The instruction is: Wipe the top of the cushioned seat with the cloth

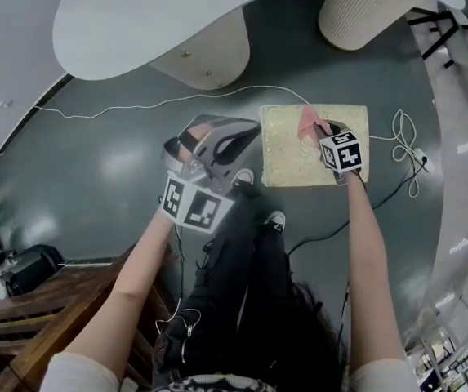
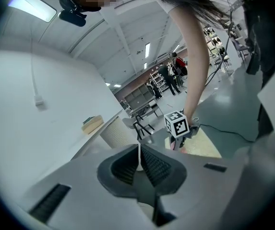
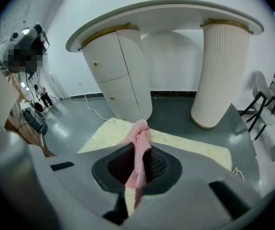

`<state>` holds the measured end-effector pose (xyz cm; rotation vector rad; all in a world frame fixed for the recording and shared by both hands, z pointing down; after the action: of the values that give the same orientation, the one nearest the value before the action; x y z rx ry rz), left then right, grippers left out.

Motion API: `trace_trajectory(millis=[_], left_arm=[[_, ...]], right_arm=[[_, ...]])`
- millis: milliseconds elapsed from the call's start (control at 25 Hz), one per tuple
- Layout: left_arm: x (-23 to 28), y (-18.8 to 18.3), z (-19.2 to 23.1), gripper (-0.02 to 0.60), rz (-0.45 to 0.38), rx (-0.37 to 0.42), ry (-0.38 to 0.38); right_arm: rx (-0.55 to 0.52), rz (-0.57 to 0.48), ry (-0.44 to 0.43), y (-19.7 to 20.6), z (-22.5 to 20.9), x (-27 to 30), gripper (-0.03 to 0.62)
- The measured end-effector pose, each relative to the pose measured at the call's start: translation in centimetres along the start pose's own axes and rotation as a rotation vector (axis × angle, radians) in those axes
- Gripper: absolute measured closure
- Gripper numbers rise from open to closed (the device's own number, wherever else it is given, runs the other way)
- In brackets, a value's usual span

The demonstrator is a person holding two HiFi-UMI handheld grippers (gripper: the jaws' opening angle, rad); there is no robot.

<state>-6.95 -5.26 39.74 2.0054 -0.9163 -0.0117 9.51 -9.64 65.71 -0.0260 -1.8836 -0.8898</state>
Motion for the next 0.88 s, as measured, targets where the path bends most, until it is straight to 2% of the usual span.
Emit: trace_trajectory(millis=[280,640,760,880], left_arm=[[0.7,0.0,-0.3,0.569,-0.007,0.002,0.013],[1.0,-0.6,-0.9,0.569,-0.022,0.011,0.042],[1.3,-1.0,-0.9,0.569,-0.032,0.006,0.046],[1.5,-1.4,-0.7,0.569,-0.037,0.001,0.044]], right_arm=[[0.017,0.076,0.150,3.4,-7.5,-4.4,0.585],[0.091,0.127,0.294,6.5,-13.0,-8.9,0.585],[0.105,0.085,0.300,5.9,-12.9,-10.0,0.585],[0.081,-0.006,0.229,3.6,-10.1,-10.3,0.585]])
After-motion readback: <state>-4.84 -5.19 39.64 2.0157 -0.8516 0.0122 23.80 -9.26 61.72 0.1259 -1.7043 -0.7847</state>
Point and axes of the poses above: the fingertips, and each gripper's own axes: x forward along the fingers, z to its left, y out of its underside, the point moved 2 cm from there along -x, backward along the fingers, and after that the axes turned 3 degrees about -y, right-handed, at the moved point
